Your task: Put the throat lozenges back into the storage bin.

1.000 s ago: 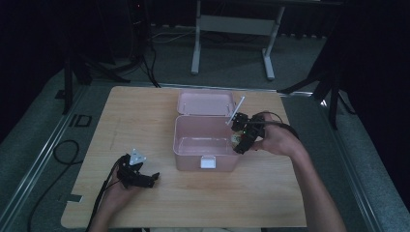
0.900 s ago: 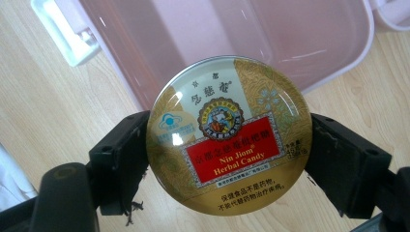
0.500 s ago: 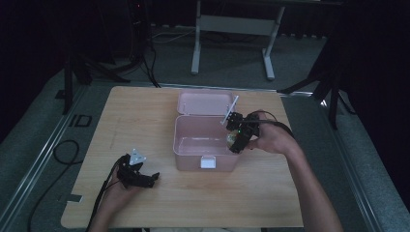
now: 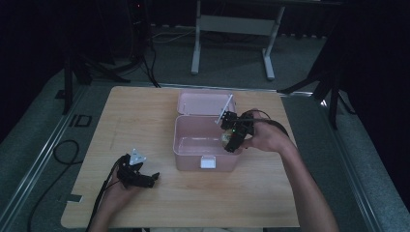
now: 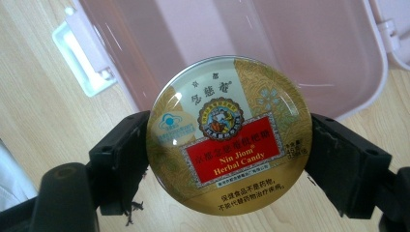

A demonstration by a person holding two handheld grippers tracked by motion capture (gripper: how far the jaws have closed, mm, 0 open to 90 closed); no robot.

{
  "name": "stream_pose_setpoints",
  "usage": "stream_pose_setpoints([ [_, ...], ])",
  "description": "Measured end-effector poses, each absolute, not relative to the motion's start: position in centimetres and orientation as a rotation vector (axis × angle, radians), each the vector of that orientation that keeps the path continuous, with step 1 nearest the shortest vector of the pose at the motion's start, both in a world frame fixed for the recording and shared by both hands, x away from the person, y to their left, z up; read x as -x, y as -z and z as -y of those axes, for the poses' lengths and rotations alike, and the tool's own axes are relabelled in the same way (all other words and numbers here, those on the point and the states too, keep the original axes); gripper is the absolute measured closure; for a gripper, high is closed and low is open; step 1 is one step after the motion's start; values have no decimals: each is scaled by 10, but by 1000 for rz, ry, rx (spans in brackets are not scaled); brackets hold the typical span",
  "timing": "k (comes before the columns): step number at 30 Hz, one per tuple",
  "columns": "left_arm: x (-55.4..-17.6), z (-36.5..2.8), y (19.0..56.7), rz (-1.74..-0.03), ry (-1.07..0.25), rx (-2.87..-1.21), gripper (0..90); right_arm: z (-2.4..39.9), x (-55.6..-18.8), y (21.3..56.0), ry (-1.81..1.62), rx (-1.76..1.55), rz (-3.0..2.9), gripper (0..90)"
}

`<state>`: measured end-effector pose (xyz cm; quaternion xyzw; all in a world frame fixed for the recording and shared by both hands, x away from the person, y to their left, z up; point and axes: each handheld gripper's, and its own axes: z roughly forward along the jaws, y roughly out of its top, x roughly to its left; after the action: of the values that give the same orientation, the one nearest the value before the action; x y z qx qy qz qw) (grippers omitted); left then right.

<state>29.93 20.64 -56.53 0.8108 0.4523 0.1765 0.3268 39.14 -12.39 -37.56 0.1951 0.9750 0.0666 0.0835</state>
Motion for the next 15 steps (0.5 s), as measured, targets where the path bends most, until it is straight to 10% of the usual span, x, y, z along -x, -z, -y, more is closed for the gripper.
stream_pose_setpoints([
  [15,-299,-206,565,-1185,-462,-2124,10,116,-394,382,-165,-579,-2915,203],
])
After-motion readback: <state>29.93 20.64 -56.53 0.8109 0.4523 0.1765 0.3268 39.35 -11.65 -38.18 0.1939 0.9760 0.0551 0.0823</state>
